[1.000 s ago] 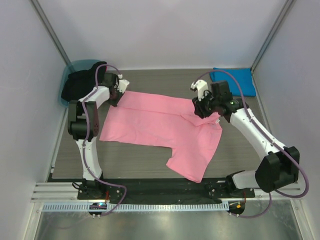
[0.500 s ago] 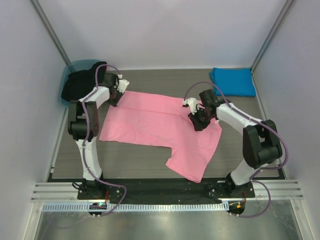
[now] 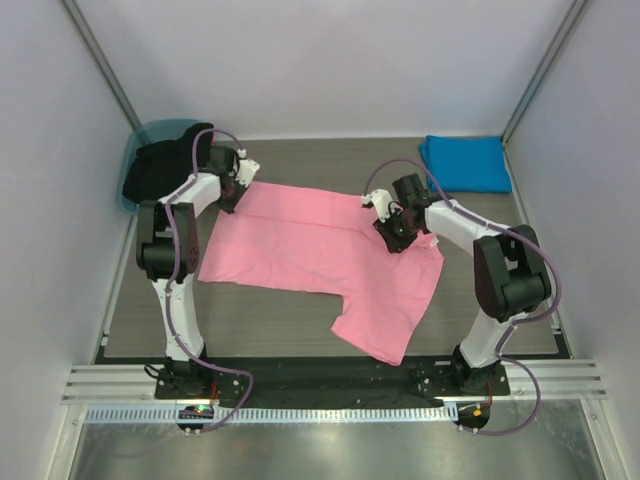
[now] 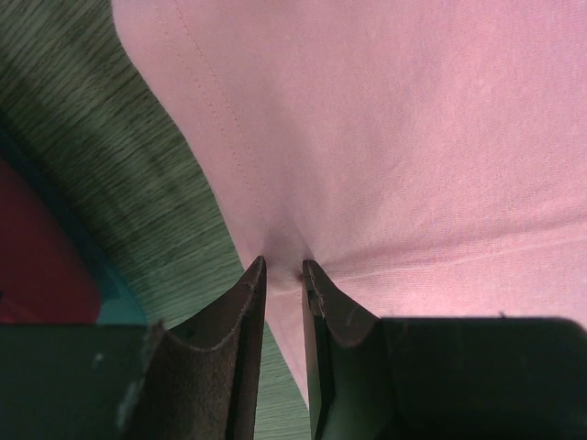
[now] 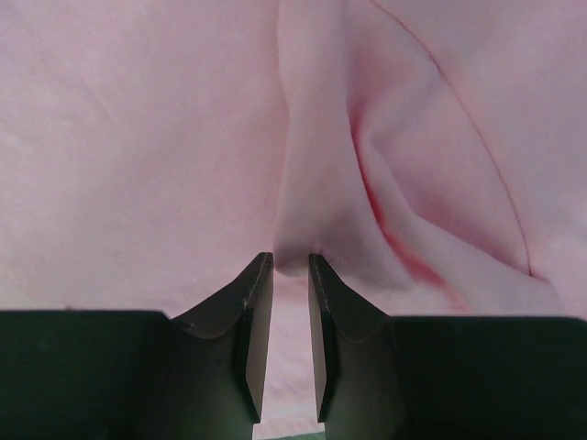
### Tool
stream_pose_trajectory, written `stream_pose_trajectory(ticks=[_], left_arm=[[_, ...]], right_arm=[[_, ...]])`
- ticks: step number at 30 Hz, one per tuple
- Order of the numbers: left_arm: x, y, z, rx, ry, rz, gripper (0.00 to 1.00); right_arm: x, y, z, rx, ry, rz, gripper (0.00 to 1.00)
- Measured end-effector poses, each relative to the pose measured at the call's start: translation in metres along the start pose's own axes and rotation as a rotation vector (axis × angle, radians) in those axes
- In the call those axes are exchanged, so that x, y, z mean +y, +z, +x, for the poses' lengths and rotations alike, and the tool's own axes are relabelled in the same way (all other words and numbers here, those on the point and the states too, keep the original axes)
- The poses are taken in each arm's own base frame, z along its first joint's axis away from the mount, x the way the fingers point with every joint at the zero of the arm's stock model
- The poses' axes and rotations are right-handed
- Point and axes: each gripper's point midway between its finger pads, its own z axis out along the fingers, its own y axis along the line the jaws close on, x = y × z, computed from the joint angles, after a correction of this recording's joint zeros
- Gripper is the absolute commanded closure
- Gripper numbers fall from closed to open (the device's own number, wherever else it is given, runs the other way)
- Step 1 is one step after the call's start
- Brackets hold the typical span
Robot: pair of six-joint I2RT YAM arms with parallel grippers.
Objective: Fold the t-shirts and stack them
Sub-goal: Fold the tshirt
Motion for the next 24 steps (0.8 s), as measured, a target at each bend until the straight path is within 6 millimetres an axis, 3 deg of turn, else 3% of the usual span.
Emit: stream_pose_trajectory(ticks=[14,19,22,24], left_arm=[[0.0,0.0,0.0,0.002,0.003,-0.004,0.77],[0.0,0.0,0.0,0.002,0.003,-0.005,0.77],[0.0,0.0,0.0,0.004,0.004,-0.006,0.77],[0.0,0.0,0.0,0.004,0.004,-0.007,0.77]], right_arm=[[-0.003,0.01,0.0,0.012,0.02,0.0,0.64],[-0.004,0.012,-0.002,0.012,0.024,0.001,0.89],[-0.006,0.015,-0.001,0.02,0.029,0.007,0.99],[-0.008,0.016,-0.001,0.023,0.031,0.012,0.99]])
